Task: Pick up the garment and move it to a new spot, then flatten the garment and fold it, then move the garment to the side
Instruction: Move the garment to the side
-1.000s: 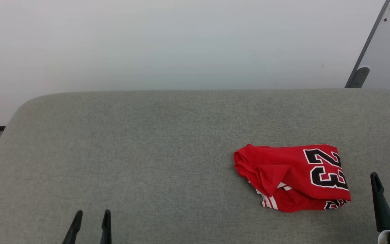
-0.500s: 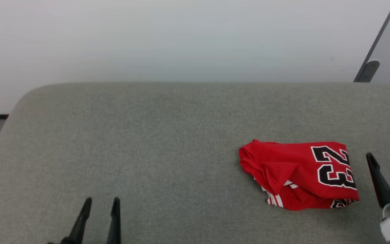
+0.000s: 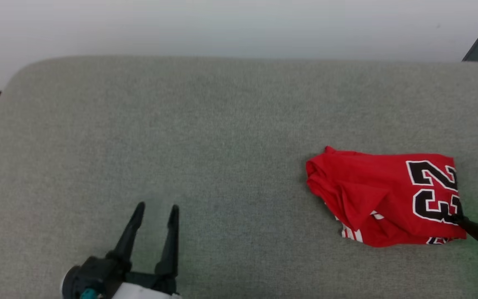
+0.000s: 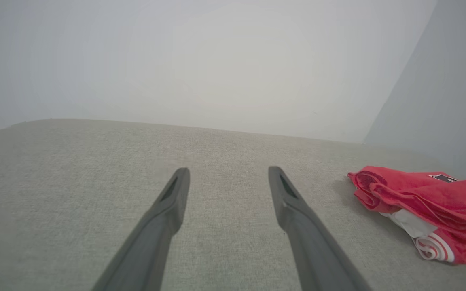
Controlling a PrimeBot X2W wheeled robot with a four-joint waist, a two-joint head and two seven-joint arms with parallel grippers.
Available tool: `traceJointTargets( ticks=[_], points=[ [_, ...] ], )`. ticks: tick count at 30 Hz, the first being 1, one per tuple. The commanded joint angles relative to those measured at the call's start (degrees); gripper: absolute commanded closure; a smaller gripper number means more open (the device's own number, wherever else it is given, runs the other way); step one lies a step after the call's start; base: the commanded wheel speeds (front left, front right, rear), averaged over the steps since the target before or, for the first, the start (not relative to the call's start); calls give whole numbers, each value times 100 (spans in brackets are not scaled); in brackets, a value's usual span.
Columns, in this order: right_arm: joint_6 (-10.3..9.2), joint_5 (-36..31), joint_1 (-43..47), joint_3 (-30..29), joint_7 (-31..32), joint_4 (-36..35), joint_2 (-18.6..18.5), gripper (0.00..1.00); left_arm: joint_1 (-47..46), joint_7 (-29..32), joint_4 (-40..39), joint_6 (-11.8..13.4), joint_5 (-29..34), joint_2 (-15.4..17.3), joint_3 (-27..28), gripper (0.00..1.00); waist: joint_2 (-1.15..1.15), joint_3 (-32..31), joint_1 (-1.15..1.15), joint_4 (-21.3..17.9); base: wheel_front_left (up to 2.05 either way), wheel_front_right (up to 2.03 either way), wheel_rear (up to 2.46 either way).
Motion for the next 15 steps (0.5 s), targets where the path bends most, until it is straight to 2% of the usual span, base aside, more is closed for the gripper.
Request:
traceJointTargets(
  ticks=[1, 8, 13, 14, 15],
  points=[
    [-10, 109, -154, 64, 150, 74, -34, 0, -121, 1, 29, -22, 19, 1, -43, 0, 0, 342, 0, 74, 0, 0, 0],
    [-9, 193, -755, 432, 436, 513, 100, 0, -567, 1, 124, -22, -30, 11, -315, 0, 0, 817, 0, 146, 0, 0, 0],
    [-10, 258, -761, 805, 407, 815, 319, 0, -805, 1, 218, -22, -15, 37, -422, 0, 0, 972, 0, 190, 0, 0, 0],
    [-10, 288, -755, 843, 332, 840, 353, 10, -857, 1, 233, -22, -9, 45, -438, 0, 0, 990, 0, 186, 0, 0, 0],
    [-10, 326, -752, 828, 258, 898, 403, 24, -901, 1, 248, -22, 1, 65, -465, 0, 0, 1001, 0, 172, 0, 0, 0]
  ],
)
